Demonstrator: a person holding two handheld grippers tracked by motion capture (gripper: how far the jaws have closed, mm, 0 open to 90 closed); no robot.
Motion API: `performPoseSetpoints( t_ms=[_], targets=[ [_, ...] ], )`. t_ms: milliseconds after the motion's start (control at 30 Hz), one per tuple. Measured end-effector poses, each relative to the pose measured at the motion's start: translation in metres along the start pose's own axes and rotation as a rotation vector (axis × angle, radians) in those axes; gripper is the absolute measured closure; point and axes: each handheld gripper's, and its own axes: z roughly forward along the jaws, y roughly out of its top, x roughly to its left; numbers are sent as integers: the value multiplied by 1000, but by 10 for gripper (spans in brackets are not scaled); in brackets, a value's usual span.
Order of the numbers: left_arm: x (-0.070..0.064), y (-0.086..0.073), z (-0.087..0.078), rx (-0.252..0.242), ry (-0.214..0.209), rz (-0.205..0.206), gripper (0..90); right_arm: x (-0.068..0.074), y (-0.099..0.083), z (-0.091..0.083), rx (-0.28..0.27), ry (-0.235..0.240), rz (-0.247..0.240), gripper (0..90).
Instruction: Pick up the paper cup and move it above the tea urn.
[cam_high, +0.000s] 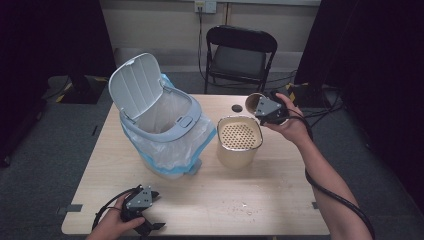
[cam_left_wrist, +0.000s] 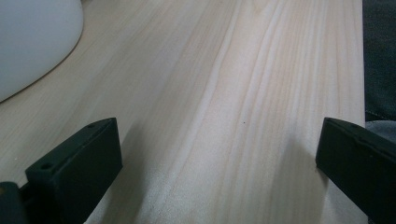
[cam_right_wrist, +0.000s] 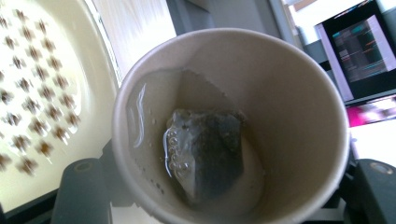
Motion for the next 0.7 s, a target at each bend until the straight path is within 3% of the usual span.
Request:
performPoseSetpoints(
  t_ms=[33,67,100,133,167,200,233,267,333,367,400,433,467,533,567,600,700],
  targets=[
    [0,0,0,-3,0,-5,0,5,4,-3,39,-50,-116,293],
    [0,0,0,-4,0,-7,0,5,4,-3,39,-50,-116,293],
    [0,0,0,5,-1,4,0,13,8,-5,80,-94,-244,295],
    [0,0,0,5,-1,4,0,13,8,-5,80,-94,-244,295],
    [0,0,0,2,0,2,0,19,13,-6,132,-145,-376,296],
    [0,0,0,3,0,1,0,19,13,-6,132,-145,-376,296],
    [0,0,0,3,0,1,0,27,15,-7,174,-200,-502,296],
    [0,0,0,3,0,1,0,27,15,-7,174,-200,-502,296],
    [0,0,0,2,0,1,0,34,18,-8,210,-270,-632,296],
    [0,0,0,3,0,1,0,40,20,-8,217,-320,-752,296],
    [0,0,0,2,1,2,0,40,20,-8,217,-320,-752,296],
    [0,0,0,3,0,1,0,43,23,-8,238,-346,-838,296],
    [0,0,0,2,1,-1,0,43,23,-8,238,-346,-838,296],
    [0,0,0,5,0,4,0,45,25,-8,246,-366,-891,293],
    [0,0,0,3,1,-1,0,45,25,-7,251,-336,-840,291],
    [0,0,0,2,1,2,0,44,25,-7,226,-278,-748,291],
    [0,0,0,2,-1,0,0,34,24,-7,202,-195,-501,290]
  ],
)
